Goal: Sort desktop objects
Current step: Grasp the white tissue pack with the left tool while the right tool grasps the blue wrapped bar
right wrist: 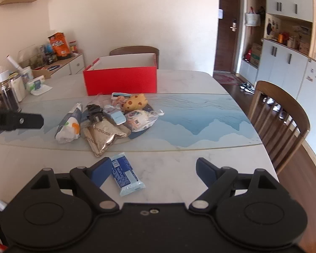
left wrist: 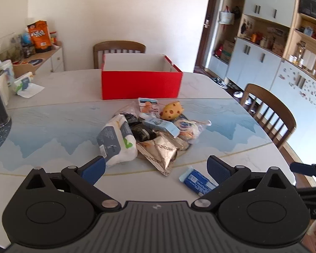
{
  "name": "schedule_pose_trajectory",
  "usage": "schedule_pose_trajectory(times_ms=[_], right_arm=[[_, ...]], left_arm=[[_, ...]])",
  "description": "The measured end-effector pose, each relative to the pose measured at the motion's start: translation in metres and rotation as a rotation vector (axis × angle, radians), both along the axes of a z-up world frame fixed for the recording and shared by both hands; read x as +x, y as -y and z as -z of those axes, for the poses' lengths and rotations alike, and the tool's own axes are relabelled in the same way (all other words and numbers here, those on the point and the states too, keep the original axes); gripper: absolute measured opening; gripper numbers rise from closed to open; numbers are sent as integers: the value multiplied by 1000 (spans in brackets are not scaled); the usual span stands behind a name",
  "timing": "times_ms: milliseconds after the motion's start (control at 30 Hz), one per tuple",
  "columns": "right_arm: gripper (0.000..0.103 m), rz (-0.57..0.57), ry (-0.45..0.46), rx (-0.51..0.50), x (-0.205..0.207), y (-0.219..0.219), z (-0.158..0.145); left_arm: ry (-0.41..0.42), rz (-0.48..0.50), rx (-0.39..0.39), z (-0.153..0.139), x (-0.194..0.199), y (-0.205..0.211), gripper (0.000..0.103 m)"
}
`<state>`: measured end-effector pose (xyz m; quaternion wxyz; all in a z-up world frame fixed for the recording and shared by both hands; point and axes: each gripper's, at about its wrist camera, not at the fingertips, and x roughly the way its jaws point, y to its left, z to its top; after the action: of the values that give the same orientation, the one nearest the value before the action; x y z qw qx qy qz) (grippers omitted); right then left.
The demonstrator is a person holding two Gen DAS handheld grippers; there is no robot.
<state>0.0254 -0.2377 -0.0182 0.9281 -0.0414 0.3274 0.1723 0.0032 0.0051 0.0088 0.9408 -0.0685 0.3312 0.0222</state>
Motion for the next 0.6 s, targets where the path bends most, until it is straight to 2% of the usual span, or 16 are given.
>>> schedule_pose_trajectory(times_ms=[367, 600], right_arm=[[87, -138, -2, -26, 6, -6, 13], [87, -124, -37, -49, 20, -21, 28]], left_arm=[[4, -102, 6, -3, 16, -7, 103], [-16, -86, -6, 11, 45, -34, 103]])
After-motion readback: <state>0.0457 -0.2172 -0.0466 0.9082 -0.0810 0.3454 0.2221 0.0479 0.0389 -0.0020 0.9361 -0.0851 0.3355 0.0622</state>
